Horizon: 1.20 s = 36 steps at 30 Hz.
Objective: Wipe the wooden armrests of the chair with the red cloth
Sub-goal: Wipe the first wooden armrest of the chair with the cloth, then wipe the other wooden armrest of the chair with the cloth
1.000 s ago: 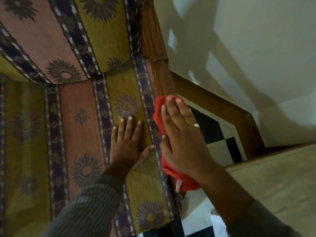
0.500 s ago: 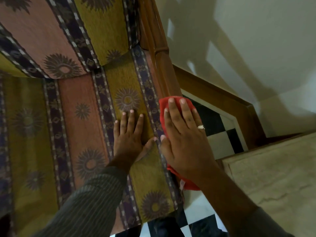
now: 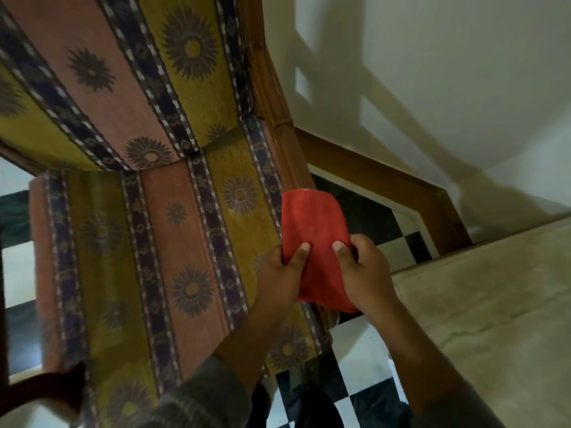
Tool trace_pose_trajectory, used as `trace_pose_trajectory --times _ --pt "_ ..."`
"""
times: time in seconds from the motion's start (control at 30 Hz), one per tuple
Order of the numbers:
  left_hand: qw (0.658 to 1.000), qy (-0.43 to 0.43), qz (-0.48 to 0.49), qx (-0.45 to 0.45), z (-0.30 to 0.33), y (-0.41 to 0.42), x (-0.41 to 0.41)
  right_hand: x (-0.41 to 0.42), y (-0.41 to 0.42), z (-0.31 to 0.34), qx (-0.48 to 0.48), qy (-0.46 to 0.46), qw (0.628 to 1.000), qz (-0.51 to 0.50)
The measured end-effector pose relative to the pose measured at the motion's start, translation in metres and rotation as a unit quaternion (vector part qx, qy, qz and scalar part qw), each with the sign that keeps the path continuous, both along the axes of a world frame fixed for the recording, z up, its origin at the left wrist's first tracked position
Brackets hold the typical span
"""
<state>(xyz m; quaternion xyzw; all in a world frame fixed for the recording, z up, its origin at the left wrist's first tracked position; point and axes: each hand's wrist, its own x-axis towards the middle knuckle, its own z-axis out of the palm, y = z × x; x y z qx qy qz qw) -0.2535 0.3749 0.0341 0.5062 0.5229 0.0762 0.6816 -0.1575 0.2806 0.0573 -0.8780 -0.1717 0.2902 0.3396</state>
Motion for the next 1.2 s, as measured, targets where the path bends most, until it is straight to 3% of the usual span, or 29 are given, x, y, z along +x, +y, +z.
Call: trace_pose_trajectory --times 0.2,0.4,0.77,1.0,1.2 --pt "0.999 -0.028 0.034 -0.021 0.042 0.013 -0.053 -0.045 0.008 0.026 0.08 0.068 0.994 0.003" --pt "0.99 -0.021 0.136 0.009 0.057 0.03 -0.143 -0.122 0.047 0.039 0.097 0.102 0.988 0.062" --pt "0.966 -0.015 0.201 0.164 0.073 0.14 -0.347 -0.316 0.177 0.044 0.204 0.162 0.961 0.091" --pt "0.947 0.018 0.224 0.23 0.059 0.208 -0.432 -0.404 0.252 0.02 0.243 0.117 0.952 0.143" --pt "0.961 0.072 0.183 0.196 0.004 0.209 -0.454 -0.432 0.252 -0.029 0.157 0.021 0.977 0.145"
